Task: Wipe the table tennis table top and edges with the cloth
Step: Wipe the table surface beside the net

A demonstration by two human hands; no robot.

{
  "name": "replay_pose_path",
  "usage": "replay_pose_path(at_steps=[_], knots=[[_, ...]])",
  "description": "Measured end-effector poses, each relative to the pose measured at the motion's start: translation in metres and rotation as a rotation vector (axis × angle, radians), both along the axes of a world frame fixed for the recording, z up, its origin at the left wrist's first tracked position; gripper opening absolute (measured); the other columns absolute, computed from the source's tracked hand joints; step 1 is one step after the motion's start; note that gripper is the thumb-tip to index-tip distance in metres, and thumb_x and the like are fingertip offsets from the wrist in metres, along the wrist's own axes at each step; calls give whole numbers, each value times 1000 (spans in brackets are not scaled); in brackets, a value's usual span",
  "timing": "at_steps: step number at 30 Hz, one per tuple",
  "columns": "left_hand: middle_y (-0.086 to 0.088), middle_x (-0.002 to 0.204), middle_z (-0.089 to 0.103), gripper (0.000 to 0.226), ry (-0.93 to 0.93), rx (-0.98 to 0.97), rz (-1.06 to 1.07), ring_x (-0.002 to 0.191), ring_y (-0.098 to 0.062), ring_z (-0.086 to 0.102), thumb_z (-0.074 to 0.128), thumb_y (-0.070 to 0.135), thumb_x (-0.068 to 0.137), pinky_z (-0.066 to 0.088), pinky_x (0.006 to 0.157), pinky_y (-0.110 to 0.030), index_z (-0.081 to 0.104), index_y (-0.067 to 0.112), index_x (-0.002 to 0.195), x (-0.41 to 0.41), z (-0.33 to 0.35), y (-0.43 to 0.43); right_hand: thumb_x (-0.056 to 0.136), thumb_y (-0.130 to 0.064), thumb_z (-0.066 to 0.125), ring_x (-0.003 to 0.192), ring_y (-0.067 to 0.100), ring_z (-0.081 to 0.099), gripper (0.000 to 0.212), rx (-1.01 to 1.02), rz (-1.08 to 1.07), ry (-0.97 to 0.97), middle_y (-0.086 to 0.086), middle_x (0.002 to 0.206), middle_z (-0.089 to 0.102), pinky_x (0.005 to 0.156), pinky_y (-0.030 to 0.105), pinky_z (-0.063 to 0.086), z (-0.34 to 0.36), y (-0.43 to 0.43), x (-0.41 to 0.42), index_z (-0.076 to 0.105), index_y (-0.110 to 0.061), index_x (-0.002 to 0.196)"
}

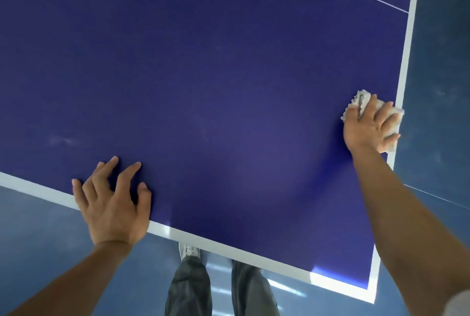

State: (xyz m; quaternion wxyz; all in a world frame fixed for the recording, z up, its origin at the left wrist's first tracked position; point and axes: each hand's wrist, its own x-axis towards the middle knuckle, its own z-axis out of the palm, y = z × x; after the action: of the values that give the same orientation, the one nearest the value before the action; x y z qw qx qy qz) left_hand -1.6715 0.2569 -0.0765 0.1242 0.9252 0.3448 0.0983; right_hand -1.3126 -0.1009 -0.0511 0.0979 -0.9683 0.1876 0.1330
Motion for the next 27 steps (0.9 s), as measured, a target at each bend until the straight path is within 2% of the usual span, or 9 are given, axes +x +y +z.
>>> replay_pose_path(at_steps=[4, 7, 9, 12, 14, 16, 18, 21, 27], knots=[[-14, 150, 46, 47, -23, 33, -10, 141, -41, 41, 47, 38, 91, 7, 126, -58, 67, 17, 128, -1, -4, 0, 106, -59, 15, 161, 31, -12, 66, -11, 96, -26, 0, 175, -10, 124, 65, -3, -2, 40, 16, 0, -37, 167], [-14, 147, 50, 45, -32, 43, -7, 138, -41, 44, 49, 39, 90, 10, 126, -60, 70, 18, 125, 2, -4, 2, 106, -59, 13, 160, 31, -14, 65, -4, 305, -20, 2, 175, -13, 125, 66, -3, -3, 112, 24, -3, -37, 166], [-14, 145, 52, 44, -35, 46, -2, 137, -41, 46, 49, 39, 90, 12, 125, -60, 72, 19, 123, 2, -4, 4, 107, -57, 15, 160, 30, -16, 65, 18, 525, -17, 1, 174, -15, 125, 64, -6, -7, 180, 10, -3, -37, 166], [-14, 142, 55, 44, -39, 49, -8, 134, -41, 49, 49, 40, 90, 14, 124, -62, 73, 19, 121, 1, -3, 6, 109, -56, 20, 160, 29, -18, 63, 73, 1008, -19, 1, 175, -15, 125, 63, -9, -10, 270, -54, 2, -38, 166], [-14, 141, 56, 44, -29, 44, -10, 133, -41, 50, 49, 40, 90, 15, 123, -64, 73, 20, 121, 1, -2, 7, 109, -56, 25, 161, 29, -14, 62, 121, 1381, -16, 1, 176, -8, 125, 63, -5, -11, 295, -107, 9, -37, 166], [-14, 141, 56, 45, -19, 31, -10, 133, -42, 50, 49, 40, 90, 16, 123, -65, 73, 21, 122, 1, -1, 9, 108, -57, 28, 162, 27, -8, 62, 122, 1590, -39, -1, 176, 0, 126, 62, 1, -15, 289, -124, 16, -38, 165], [-14, 140, 56, 45, -13, 24, -14, 133, -42, 50, 49, 40, 89, 16, 123, -65, 73, 20, 122, 1, -1, 11, 106, -59, 26, 162, 24, -8, 62, 142, 1515, -50, -5, 176, -1, 127, 61, -1, -16, 271, -93, 15, -41, 165], [-14, 140, 56, 45, -20, 24, -21, 132, -42, 51, 49, 40, 89, 16, 123, -65, 74, 20, 121, 2, -2, 11, 106, -61, 18, 161, 21, -15, 62, 49, 1105, -13, -7, 175, -11, 126, 60, -10, -15, 236, -1, 3, -45, 164], [-14, 141, 56, 43, -42, 29, -31, 132, -42, 51, 50, 40, 88, 19, 121, -67, 70, 25, 123, 0, -9, 12, 105, -62, 12, 161, 28, -8, 65, -35, 375, -32, 0, 175, -10, 126, 64, -1, 4, 204, 143, 0, -40, 166]])
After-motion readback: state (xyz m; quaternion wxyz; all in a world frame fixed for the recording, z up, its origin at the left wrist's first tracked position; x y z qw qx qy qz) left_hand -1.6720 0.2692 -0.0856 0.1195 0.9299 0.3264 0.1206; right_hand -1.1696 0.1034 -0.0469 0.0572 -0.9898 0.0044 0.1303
